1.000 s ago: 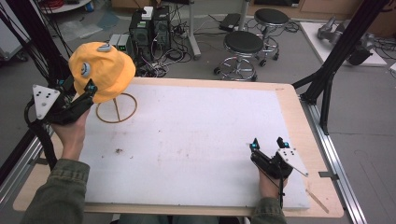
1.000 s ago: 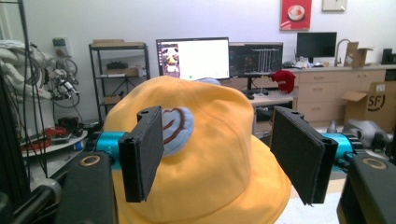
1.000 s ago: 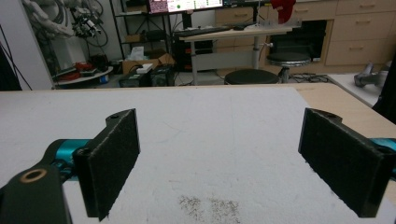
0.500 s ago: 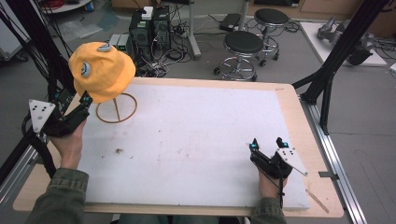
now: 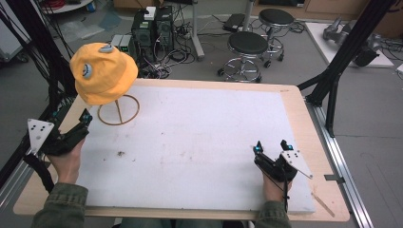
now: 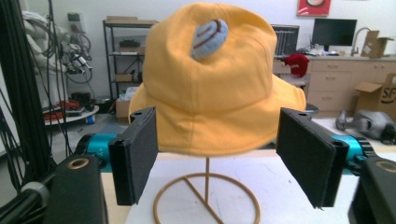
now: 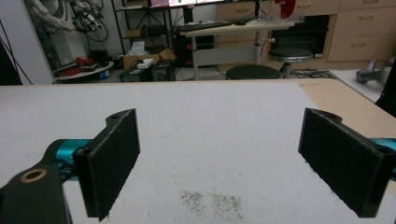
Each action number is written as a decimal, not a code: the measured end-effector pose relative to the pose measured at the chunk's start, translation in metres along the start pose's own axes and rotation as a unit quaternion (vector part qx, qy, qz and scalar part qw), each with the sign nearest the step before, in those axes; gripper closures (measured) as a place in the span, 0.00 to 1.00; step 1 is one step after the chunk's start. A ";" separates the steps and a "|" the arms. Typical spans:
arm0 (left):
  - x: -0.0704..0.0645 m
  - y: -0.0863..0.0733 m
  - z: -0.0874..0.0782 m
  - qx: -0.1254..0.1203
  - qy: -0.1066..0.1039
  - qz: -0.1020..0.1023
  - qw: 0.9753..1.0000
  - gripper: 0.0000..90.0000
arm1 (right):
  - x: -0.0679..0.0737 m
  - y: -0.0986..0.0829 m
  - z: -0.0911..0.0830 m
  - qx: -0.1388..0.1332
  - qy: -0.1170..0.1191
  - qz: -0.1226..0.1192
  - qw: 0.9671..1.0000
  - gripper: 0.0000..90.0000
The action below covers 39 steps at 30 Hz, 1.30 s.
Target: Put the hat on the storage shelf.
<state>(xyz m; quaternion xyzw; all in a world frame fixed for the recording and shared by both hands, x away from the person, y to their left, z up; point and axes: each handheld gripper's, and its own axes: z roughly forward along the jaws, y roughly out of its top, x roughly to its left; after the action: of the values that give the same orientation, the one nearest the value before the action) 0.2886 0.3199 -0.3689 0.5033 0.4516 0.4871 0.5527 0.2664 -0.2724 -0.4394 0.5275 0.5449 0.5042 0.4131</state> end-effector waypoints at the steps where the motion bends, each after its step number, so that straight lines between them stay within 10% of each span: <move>1: 0.000 -0.002 -0.001 0.001 -0.001 0.002 1.000 0.32 | 0.000 0.000 0.000 0.001 0.000 0.000 1.000 0.13; 39: 0.011 -0.063 -0.040 0.087 -0.009 -0.021 0.996 0.29 | 0.002 -0.005 0.000 0.034 0.018 0.001 0.999 0.13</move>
<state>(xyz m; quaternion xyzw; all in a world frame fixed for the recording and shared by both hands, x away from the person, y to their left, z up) 0.2558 0.3343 -0.4350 0.5438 0.4981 0.4298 0.5210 0.2659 -0.2702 -0.4441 0.5332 0.5683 0.4950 0.3843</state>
